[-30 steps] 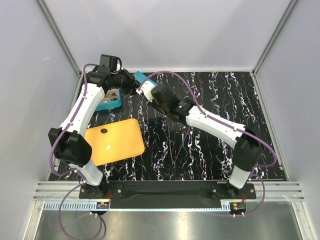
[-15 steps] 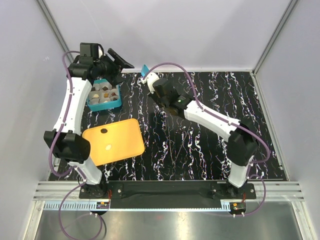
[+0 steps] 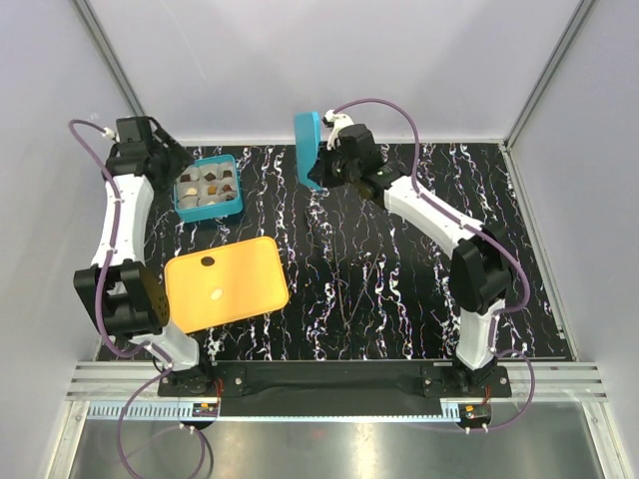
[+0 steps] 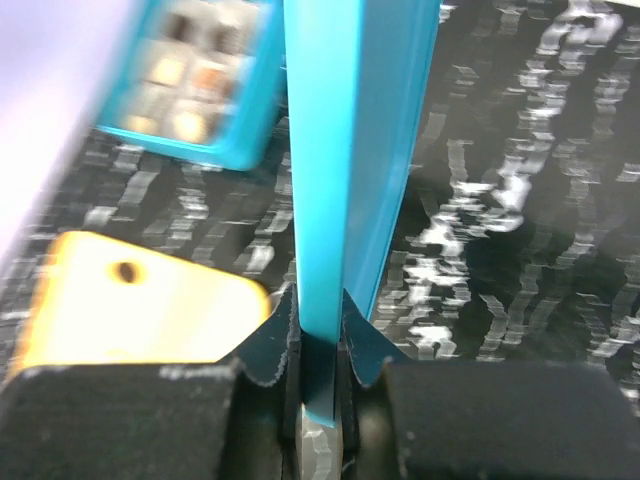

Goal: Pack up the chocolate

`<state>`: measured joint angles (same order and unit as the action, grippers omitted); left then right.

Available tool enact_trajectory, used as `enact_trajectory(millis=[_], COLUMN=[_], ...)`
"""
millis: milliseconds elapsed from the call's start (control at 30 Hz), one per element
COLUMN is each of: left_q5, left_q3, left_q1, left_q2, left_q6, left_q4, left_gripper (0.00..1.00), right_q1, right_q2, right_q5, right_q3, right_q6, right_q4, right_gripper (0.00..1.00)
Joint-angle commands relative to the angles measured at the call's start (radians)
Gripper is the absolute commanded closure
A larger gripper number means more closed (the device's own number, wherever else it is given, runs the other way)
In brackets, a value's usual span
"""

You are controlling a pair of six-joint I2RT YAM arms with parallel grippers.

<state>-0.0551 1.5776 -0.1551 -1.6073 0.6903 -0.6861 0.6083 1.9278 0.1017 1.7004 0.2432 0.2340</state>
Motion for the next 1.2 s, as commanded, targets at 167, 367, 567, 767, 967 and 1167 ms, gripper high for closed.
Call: enact_trajectory(millis=[167,367,567,767,967,1167], left_q5=[0.241,0.264,0.285,0.279,0.287,0.258], left_q3=[0.059,0.067,0.096,0.108,0.122,0.117], left_q1=[-0.063,-0.101,-0.101,-0.101,-0.103,-0.103], left_q2=[-0.144,-0.250,-0.330,-0.382,-0.424,-0.462], left_q6=[-0.213,-0.236,-0.276,-0.291,-0.307,-0.307], left_q4=[0.053,0.100,0.137,0.152,0.161,0.161], left_gripper=[0.38,0.45,0.54,0.54,0.54,0.59], right_q1=[-0.007,-0.011,-0.027,-0.045,-0.059,-0.074], right_q2=[-0.187,-0.219,-0.234,-0.227,-0.228,-0.214], right_q5=[0.177,0.207,0.227,0.231,0.225,0.239], right_q3=[-0.039,-0.035,-0.062,-0.064,-0.071,-0.067], right_q6=[0.176,0.104,0.076,0.061,0.042,0.053], right_q4=[-0.163,-0.121,-0.133,-0.157,-0.162,-0.173], right_gripper=[1.00,1.00,1.00,1.00,1.00,1.00])
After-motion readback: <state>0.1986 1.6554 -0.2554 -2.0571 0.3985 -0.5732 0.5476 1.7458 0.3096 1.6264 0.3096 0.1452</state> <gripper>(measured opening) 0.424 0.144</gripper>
